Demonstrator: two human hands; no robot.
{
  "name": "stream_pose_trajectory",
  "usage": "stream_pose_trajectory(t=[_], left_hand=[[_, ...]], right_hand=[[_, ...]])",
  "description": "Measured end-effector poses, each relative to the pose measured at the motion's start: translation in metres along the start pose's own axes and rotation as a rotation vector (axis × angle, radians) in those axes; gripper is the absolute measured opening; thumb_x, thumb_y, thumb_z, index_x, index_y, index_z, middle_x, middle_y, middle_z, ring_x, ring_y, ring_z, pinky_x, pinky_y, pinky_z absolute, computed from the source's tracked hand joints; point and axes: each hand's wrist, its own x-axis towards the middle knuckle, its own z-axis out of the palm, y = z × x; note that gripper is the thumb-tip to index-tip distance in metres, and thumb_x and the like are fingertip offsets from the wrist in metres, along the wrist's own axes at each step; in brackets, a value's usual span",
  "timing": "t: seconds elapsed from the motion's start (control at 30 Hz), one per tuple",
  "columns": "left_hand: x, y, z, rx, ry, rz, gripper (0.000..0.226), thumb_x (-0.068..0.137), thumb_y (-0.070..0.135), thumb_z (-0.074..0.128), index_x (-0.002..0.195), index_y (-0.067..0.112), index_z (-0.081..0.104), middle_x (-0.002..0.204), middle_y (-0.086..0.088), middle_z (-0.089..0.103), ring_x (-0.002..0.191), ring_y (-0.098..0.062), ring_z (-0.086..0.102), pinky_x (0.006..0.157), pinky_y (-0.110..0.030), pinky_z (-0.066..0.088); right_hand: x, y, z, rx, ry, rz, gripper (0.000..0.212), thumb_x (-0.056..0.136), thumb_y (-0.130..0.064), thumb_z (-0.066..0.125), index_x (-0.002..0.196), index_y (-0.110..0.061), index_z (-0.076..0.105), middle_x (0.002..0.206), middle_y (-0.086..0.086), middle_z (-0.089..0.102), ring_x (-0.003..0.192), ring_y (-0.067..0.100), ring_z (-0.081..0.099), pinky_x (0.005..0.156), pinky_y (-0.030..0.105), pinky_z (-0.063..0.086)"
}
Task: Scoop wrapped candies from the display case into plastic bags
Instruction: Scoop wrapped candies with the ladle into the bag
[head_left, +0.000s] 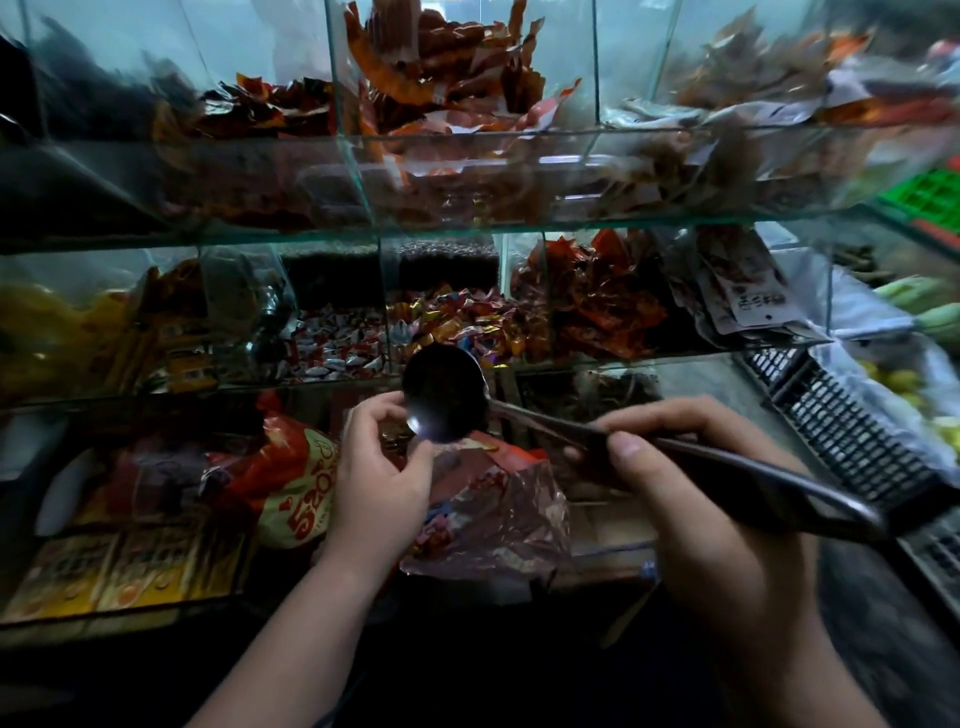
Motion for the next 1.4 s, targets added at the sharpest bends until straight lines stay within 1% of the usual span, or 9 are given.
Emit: stream_pose_trajectory(t=[0.1, 0.23, 0.3, 0.43, 0.63, 0.77, 0.97, 1.13, 1.4], left_hand=[[-0.019, -0.010, -0.003, 0.041, 0.011, -0.036, 0.035, 0.090, 0.007, 0.070, 0.088, 0.033, 0.047, 0.125, 0.018, 0.050, 0.125, -0.005, 0.047, 0.108, -0.036, 0.041], [-0.027, -0.022, -0.005, 0.190, -0.114, 0.013, 0.029, 0.090, 0.003, 0.066, 0.087, 0.031, 0.067, 0.132, 0.019, 0.052, 0.128, -0.002, 0.041, 0.111, -0.031, 0.033], [-0.024, -0.025, -0.005, 0.254, -0.193, -0.011, 0.035, 0.095, 0.004, 0.060, 0.116, 0.030, 0.072, 0.138, 0.025, 0.043, 0.134, 0.001, 0.035, 0.113, -0.023, 0.026], [-0.018, -0.029, 0.001, 0.278, -0.269, -0.069, 0.064, 0.099, -0.001, 0.048, 0.156, 0.024, 0.036, 0.155, 0.022, 0.031, 0.134, 0.015, 0.019, 0.098, 0.008, 0.008], [-0.020, -0.036, 0.005, 0.225, -0.345, -0.075, 0.079, 0.096, -0.005, 0.042, 0.161, 0.033, 0.017, 0.161, 0.029, 0.012, 0.135, 0.023, 0.010, 0.110, -0.007, 0.016], [-0.021, -0.037, 0.008, 0.201, -0.409, -0.072, 0.084, 0.095, -0.006, 0.041, 0.160, 0.039, 0.012, 0.159, 0.035, 0.007, 0.124, 0.038, -0.002, 0.099, 0.007, 0.009], [-0.018, -0.042, 0.010, 0.154, -0.407, -0.105, 0.085, 0.094, -0.006, 0.041, 0.160, 0.040, 0.012, 0.149, 0.048, 0.004, 0.134, 0.029, 0.004, 0.097, 0.009, 0.010], [-0.018, -0.048, 0.005, 0.091, -0.402, -0.146, 0.088, 0.092, -0.008, 0.041, 0.159, 0.041, 0.014, 0.139, 0.060, -0.001, 0.133, 0.030, 0.006, 0.111, -0.009, 0.019], [-0.025, -0.050, 0.002, 0.070, -0.435, -0.123, 0.094, 0.090, -0.009, 0.041, 0.159, 0.045, 0.007, 0.152, 0.050, -0.002, 0.141, 0.022, 0.008, 0.112, -0.009, 0.016]], right_hand=[[-0.012, 0.007, -0.020, -0.050, -0.152, 0.262, 0.024, 0.099, 0.000, 0.060, 0.082, -0.014, 0.069, 0.056, 0.002, 0.072, 0.056, 0.004, 0.071, 0.084, 0.030, 0.058], [-0.040, -0.023, -0.031, -0.256, -0.138, -0.113, 0.017, 0.082, -0.038, 0.067, 0.086, -0.024, 0.075, 0.082, -0.004, 0.078, 0.077, 0.012, 0.075, 0.077, 0.033, 0.061], [-0.036, -0.016, -0.027, -0.366, -0.213, -0.169, 0.015, 0.078, -0.041, 0.066, 0.083, -0.030, 0.073, 0.081, -0.012, 0.076, 0.073, 0.004, 0.073, 0.070, 0.027, 0.059], [-0.026, 0.027, 0.001, -0.551, -0.495, -0.227, 0.007, 0.084, -0.028, 0.066, 0.090, -0.028, 0.068, 0.090, -0.017, 0.067, 0.084, -0.001, 0.065, 0.074, 0.021, 0.053], [-0.003, 0.111, 0.060, -0.830, -0.812, -0.099, 0.021, 0.084, -0.030, 0.064, 0.104, -0.025, 0.064, 0.110, 0.001, 0.055, 0.105, 0.025, 0.059, 0.086, 0.037, 0.050], [0.015, 0.145, 0.078, -0.929, -0.875, -0.050, 0.036, 0.083, -0.041, 0.068, 0.117, -0.030, 0.067, 0.117, 0.003, 0.057, 0.114, 0.028, 0.057, 0.092, 0.033, 0.049], [0.010, 0.170, 0.087, -0.982, -0.700, 0.061, 0.032, 0.080, -0.046, 0.069, 0.111, -0.044, 0.065, 0.116, -0.013, 0.067, 0.117, 0.014, 0.061, 0.098, 0.031, 0.042], [0.004, 0.169, 0.086, -0.583, -0.341, 0.322, 0.002, 0.081, -0.043, 0.071, 0.080, -0.041, 0.070, 0.092, -0.013, 0.074, 0.094, 0.012, 0.069, 0.087, 0.031, 0.056], [-0.003, 0.158, 0.086, -0.540, -0.301, 0.359, 0.037, 0.078, -0.064, 0.060, 0.082, -0.029, 0.073, 0.073, -0.014, 0.070, 0.078, 0.007, 0.066, 0.080, 0.034, 0.056]])
